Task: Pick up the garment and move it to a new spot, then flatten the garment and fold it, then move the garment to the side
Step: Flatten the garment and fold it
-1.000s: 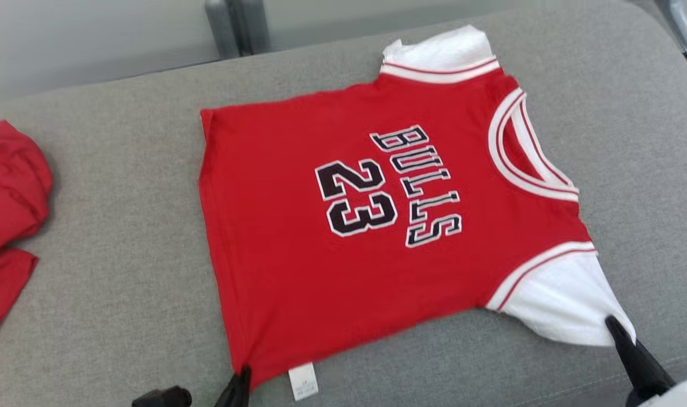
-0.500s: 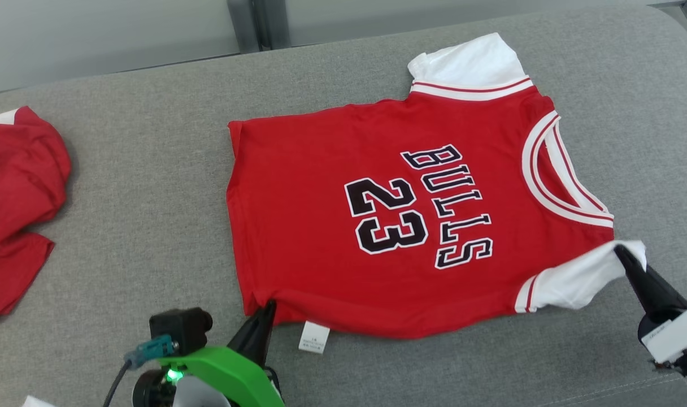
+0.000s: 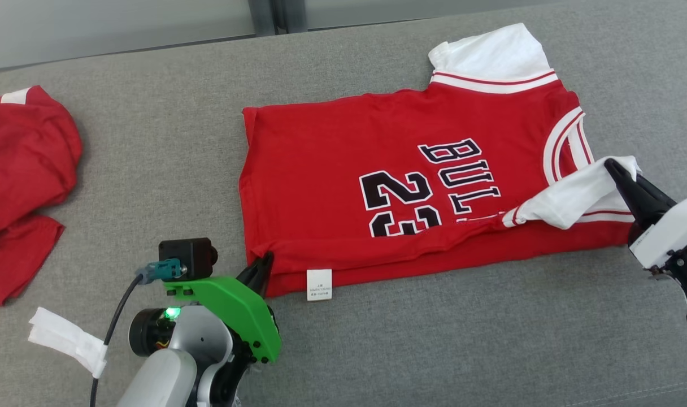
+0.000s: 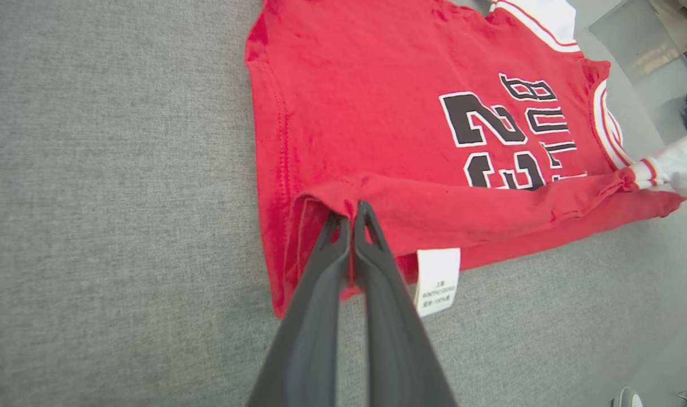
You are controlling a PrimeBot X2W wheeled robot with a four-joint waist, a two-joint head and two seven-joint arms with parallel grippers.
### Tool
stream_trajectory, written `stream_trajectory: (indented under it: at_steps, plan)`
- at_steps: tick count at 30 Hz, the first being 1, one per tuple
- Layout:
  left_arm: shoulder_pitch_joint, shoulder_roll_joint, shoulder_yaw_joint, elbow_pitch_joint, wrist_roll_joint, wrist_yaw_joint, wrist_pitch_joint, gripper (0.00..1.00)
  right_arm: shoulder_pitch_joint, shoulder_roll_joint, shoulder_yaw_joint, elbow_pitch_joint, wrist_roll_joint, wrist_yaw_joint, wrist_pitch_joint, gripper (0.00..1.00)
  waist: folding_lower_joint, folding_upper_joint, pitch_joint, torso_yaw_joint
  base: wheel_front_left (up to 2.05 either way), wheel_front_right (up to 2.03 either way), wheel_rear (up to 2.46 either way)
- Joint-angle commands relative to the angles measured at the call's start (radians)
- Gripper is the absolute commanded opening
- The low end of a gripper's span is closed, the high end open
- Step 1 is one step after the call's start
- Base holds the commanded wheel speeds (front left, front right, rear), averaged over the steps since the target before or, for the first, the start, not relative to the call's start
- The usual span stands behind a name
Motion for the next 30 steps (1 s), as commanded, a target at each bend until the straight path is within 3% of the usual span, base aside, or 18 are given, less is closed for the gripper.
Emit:
stream_trajectory:
  at_steps: [1, 2, 3, 4, 5, 12, 17, 21, 30]
  plan:
    - [-0.028, -0.002, 0.006, 0.017, 0.0, 0.005, 0.001, 0.0, -0.028, 0.012, 0.008, 0.023, -0.013, 0.0, 0.007, 0.0, 0.0001, -0.0001, 0.007, 0.004, 0.0, 0.0, 0.0]
    - [-0.035, -0.004, 0.008, 0.028, -0.001, 0.008, -0.001, 0.03, -0.04, 0.016, 0.013, 0.038, -0.023, 0.0, 0.011, 0.0, 0.0001, -0.0001, 0.009, 0.006, 0.0, 0.0, 0.0]
    - [-0.042, -0.007, 0.01, 0.043, -0.002, 0.01, -0.003, 0.41, -0.056, 0.017, 0.021, 0.054, -0.045, 0.0, 0.012, 0.15, 0.0001, -0.0001, 0.011, 0.008, 0.0, 0.0, 0.0]
    - [-0.05, -0.01, 0.011, 0.055, 0.003, 0.011, -0.008, 0.96, -0.068, 0.015, 0.028, 0.067, -0.068, 0.0, 0.001, 0.45, 0.0001, -0.0001, 0.011, 0.011, 0.0, 0.0, 0.0]
    - [-0.056, -0.014, 0.009, 0.067, 0.005, 0.011, -0.009, 1.0, -0.075, 0.016, 0.036, 0.084, -0.084, 0.0, -0.001, 1.0, 0.0001, -0.0001, 0.014, 0.014, 0.0, 0.0, 0.0]
    - [0.007, -0.017, 0.041, 0.051, -0.012, 0.023, -0.079, 1.0, -0.016, -0.004, 0.03, 0.057, -0.122, 0.0, -0.083, 1.0, 0.0001, -0.0001, 0.011, 0.01, 0.0, 0.0, 0.0]
    - [0.128, 0.006, 0.052, -0.022, -0.047, 0.032, -0.076, 1.0, 0.111, -0.088, 0.03, -0.006, -0.183, 0.0, -0.078, 1.0, 0.0001, -0.0001, 0.028, -0.007, 0.0, 0.0, 0.0]
    - [0.147, 0.002, 0.039, -0.015, -0.053, 0.032, -0.069, 1.0, 0.175, -0.117, 0.005, 0.002, -0.221, 0.0, -0.067, 1.0, 0.0001, -0.0001, 0.06, -0.009, 0.0, 0.0, 0.0]
    - [0.068, -0.016, 0.028, 0.051, -0.036, 0.029, -0.07, 1.0, 0.158, -0.087, -0.029, 0.049, -0.258, 0.0, -0.063, 1.0, 0.0001, -0.0001, 0.09, -0.013, 0.0, 0.0, 0.0]
